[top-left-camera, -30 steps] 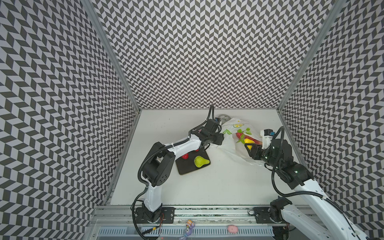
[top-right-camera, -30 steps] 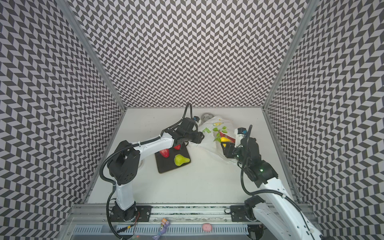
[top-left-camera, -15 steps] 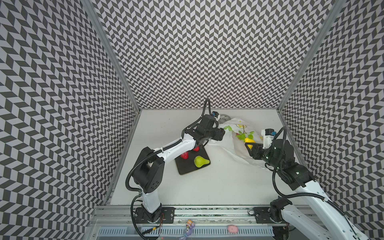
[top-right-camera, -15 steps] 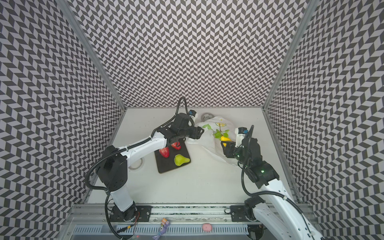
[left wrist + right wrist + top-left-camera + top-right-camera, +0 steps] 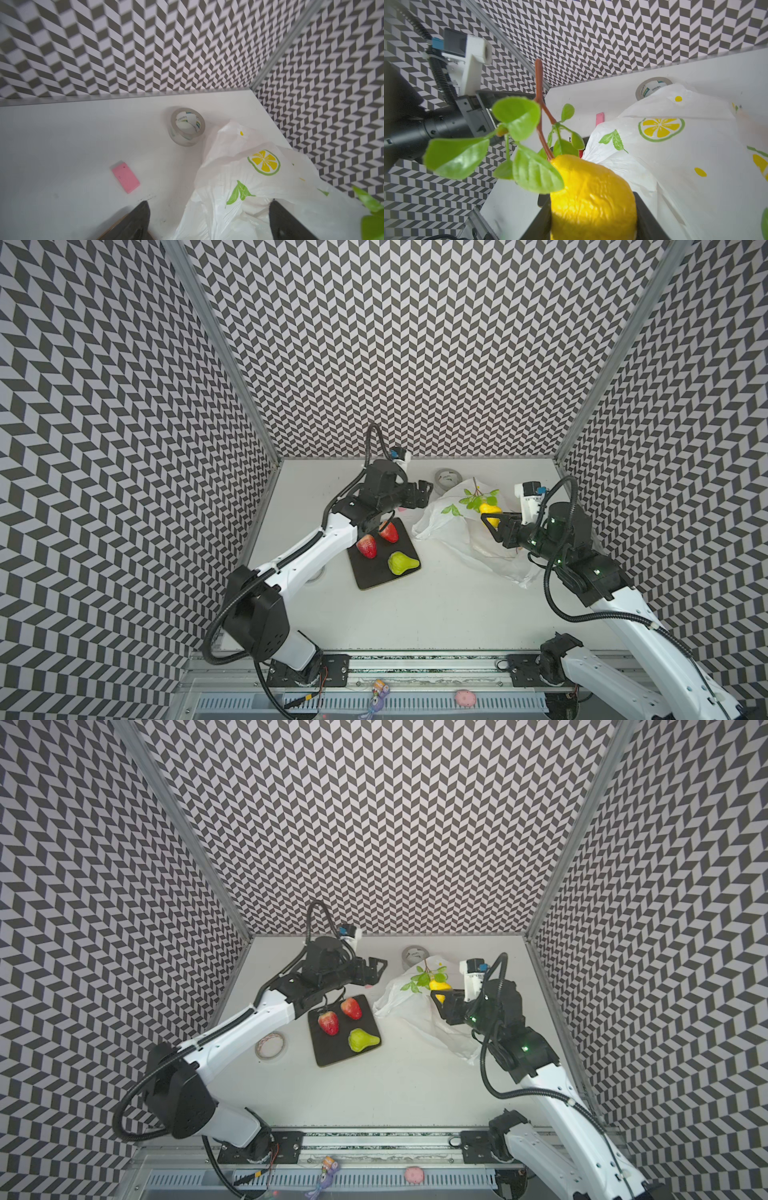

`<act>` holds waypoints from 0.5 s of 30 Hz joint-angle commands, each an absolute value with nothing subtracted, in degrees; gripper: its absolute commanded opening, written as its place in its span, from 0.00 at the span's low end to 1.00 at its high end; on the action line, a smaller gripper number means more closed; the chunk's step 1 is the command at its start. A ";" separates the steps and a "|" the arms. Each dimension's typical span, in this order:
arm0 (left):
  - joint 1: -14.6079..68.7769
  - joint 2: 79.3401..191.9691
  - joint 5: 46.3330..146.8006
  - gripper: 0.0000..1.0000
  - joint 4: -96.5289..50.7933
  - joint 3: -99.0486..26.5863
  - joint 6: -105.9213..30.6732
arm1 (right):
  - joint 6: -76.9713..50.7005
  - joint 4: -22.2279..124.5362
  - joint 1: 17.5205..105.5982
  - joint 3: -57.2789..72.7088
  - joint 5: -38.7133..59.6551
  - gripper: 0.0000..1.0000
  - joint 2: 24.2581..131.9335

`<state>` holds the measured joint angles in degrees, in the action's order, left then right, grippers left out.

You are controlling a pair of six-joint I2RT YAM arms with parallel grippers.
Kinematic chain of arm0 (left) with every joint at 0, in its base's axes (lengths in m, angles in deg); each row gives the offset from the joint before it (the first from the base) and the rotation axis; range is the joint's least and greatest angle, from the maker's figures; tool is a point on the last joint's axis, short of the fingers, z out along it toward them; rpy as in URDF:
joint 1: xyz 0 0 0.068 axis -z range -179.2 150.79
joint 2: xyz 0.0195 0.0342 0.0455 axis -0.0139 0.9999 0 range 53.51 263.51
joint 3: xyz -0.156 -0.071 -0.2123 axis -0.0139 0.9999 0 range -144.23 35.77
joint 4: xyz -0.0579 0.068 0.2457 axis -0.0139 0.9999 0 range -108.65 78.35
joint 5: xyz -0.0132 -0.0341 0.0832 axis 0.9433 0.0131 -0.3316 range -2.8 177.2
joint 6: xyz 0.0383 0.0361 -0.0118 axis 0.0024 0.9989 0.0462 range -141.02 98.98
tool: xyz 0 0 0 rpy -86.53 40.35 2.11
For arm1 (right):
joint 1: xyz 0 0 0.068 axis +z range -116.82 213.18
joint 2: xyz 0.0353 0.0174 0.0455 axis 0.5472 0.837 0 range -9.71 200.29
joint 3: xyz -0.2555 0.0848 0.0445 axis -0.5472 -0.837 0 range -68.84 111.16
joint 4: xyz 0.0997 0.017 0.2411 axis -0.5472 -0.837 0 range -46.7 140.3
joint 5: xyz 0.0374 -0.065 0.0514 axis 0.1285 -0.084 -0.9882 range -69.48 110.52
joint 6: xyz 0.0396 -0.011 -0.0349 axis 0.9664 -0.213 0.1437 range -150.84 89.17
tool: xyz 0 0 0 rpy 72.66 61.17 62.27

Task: Take the fake fruits out of the plastic bag
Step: 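Place the lemon on the black pad with the right while the left releases the bag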

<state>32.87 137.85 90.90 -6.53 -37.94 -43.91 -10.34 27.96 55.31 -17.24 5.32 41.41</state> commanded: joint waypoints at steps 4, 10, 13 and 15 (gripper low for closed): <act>21.53 125.98 86.46 0.88 -3.77 -33.65 -51.00 | -18.31 35.69 70.18 -10.82 11.40 0.48 51.91; 14.01 117.31 82.31 0.86 -0.45 -31.12 -52.14 | -31.60 40.85 83.85 -5.06 16.93 0.48 68.33; 12.94 114.60 78.04 0.86 2.15 -31.68 -52.23 | -35.44 40.89 87.45 -0.34 16.25 0.48 77.06; 12.84 112.64 74.78 0.86 3.37 -32.03 -52.39 | -36.45 41.59 89.50 2.04 15.83 0.48 82.15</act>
<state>13.16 114.88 80.54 -0.15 -31.74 -51.15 -30.41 37.62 87.46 -1.07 14.76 77.89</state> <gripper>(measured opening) 0.860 0.480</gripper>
